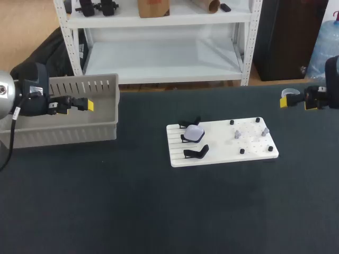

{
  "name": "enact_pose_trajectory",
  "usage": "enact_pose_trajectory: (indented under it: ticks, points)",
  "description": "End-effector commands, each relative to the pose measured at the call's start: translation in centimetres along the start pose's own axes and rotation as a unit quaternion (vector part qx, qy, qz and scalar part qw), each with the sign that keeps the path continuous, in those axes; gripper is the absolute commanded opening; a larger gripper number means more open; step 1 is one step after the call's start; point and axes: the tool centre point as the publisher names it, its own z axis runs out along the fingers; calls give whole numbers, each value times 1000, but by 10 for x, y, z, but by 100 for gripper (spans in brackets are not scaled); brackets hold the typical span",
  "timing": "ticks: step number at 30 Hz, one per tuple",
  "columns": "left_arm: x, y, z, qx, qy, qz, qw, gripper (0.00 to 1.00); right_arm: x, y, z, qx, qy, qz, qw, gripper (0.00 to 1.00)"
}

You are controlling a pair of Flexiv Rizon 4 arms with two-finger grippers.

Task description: Pick up each earbud case from the left stands, insert the matching earbuds, close the lid, and place the case in the box.

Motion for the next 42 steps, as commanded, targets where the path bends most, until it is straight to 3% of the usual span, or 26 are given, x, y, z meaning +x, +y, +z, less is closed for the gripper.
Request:
enact_pose_trajectory:
  ticks: [1,9,10,12,14,15,16,18,19,20,26,33,35,42]
  points:
    - [-1,-1,0,-3,3,0,1000,100,0,0,0,0,1,0,1000,100]
    - [-1,-1,0,-3,3,0,1000,100,0,0,0,0,1,0,1000,100]
    - [-1,-3,-2,18,-28,23,999,100,0,0,0,0,1,0,1000,100]
    - [-1,-7,-2,46,-40,67,996,100,0,0,0,0,1,0,1000,100]
    - [-1,-12,-5,96,-71,123,985,100,0,0,0,0,1,0,1000,100]
    - [-1,-11,-5,90,-73,140,983,100,0,0,0,0,1,0,1000,100]
    - [0,-15,-6,105,-86,181,974,100,0,0,0,0,1,0,1000,100]
    - [0,-16,-6,104,-87,207,969,100,0,0,0,0,1,0,1000,100]
    - [1,-19,-8,128,-97,241,957,100,0,0,0,0,1,0,1000,100]
    - [1,-20,-8,143,-104,247,953,100,0,0,0,0,1,0,1000,100]
    - [7,-37,-12,239,-137,383,882,100,0,0,0,0,1,0,1000,100]
    - [19,-65,-26,352,-148,503,776,100,0,0,0,0,1,0,1000,100]
    - [26,-72,-28,357,-134,527,760,100,0,0,0,0,1,0,1000,100]
    - [26,-72,-28,357,-134,527,760,100,0,0,0,0,1,0,1000,100]
